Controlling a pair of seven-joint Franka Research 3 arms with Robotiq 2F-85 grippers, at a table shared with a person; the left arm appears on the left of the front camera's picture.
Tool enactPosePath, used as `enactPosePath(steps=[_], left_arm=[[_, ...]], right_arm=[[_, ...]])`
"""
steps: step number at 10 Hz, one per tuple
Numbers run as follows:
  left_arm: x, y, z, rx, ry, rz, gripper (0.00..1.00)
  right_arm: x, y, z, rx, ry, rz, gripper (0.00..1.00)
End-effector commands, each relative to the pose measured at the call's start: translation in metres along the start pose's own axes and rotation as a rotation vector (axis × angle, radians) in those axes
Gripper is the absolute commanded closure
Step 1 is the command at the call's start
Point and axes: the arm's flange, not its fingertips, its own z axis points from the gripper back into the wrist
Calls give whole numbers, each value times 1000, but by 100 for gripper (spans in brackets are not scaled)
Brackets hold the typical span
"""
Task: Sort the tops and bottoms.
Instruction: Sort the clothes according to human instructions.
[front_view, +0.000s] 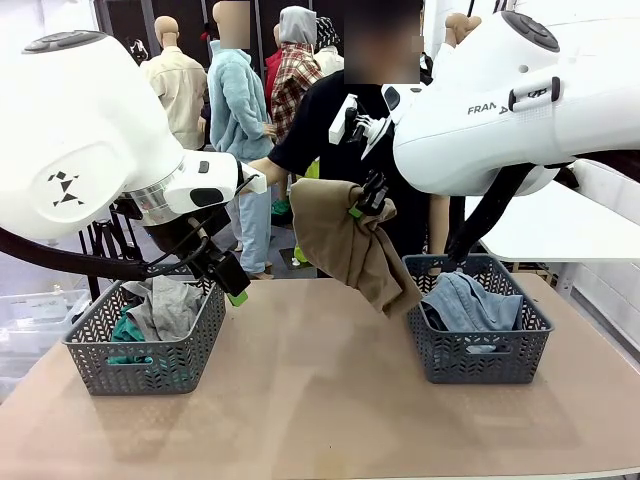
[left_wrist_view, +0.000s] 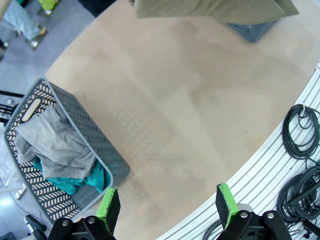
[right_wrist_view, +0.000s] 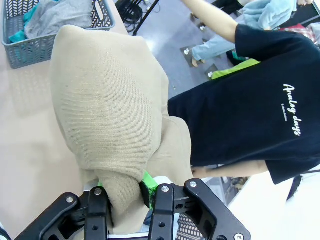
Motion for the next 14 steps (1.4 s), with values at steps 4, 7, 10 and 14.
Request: enactPosePath(steps=[4, 7, 10, 14], left_arm=[[-1, 1, 1, 6, 6, -5, 0], [-1, 1, 1, 6, 6, -5, 0], [-1, 1, 1, 6, 6, -5, 0], [-13, 11, 15, 3, -10, -18, 0]], right_arm=[[5, -1, 3, -4, 5, -9, 100], [5, -1, 3, -4, 5, -9, 100], [5, -1, 3, -4, 5, -9, 100], [5, -1, 3, -4, 5, -9, 100]])
